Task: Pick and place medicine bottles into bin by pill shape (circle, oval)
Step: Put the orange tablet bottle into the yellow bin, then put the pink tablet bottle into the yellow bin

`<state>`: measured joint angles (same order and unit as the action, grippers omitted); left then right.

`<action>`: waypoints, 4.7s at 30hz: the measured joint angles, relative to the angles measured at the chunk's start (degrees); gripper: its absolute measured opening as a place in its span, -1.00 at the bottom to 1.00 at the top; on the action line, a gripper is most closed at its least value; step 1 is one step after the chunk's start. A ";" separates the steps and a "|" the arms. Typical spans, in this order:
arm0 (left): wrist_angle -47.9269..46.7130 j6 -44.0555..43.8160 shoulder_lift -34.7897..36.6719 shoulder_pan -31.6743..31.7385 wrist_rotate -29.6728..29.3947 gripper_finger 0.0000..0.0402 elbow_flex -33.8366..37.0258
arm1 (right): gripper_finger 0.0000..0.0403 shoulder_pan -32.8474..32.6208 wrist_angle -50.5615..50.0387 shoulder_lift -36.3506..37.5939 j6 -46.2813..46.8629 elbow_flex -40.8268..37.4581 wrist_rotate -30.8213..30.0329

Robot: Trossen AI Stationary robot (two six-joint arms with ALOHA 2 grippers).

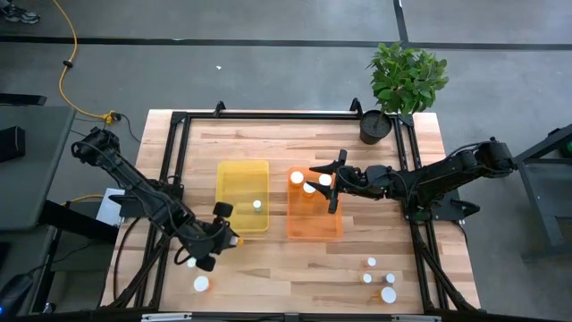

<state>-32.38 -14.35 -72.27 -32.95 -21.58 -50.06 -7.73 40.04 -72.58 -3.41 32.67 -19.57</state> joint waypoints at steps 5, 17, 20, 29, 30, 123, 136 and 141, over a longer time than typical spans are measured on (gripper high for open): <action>0.00 0.00 0.00 -0.02 0.02 -0.46 0.00 | -0.08 0.01 0.01 0.00 -0.01 0.00 0.00; -3.57 -0.46 -0.02 1.47 -5.44 -0.46 0.02 | -0.08 0.28 0.01 0.00 0.05 0.00 0.02; -5.78 -1.71 -0.02 5.75 -6.05 -0.46 0.02 | -0.08 0.89 -0.04 0.00 1.88 0.00 0.00; -8.22 -2.01 -0.04 22.36 1.73 -0.46 1.83 | -0.08 2.21 -2.02 0.01 4.93 -0.02 0.00; -8.02 -2.02 -0.04 24.14 3.36 -0.46 2.47 | -0.08 2.21 -2.02 0.02 4.92 -0.02 0.00; 61.81 17.59 31.06 22.77 4.46 -0.16 32.22 | -0.08 2.22 -0.60 0.02 4.50 -0.07 0.02; 61.81 17.57 31.06 22.79 4.46 -0.16 32.22 | -0.08 2.21 0.01 0.02 4.50 -0.07 0.02; 61.79 17.57 31.06 22.80 4.46 -0.16 32.22 | -0.08 2.24 0.01 0.02 4.50 -0.07 0.02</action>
<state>29.41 3.22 -41.21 -10.15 -17.12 -17.85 -5.50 40.05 -72.55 1.08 32.60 -19.55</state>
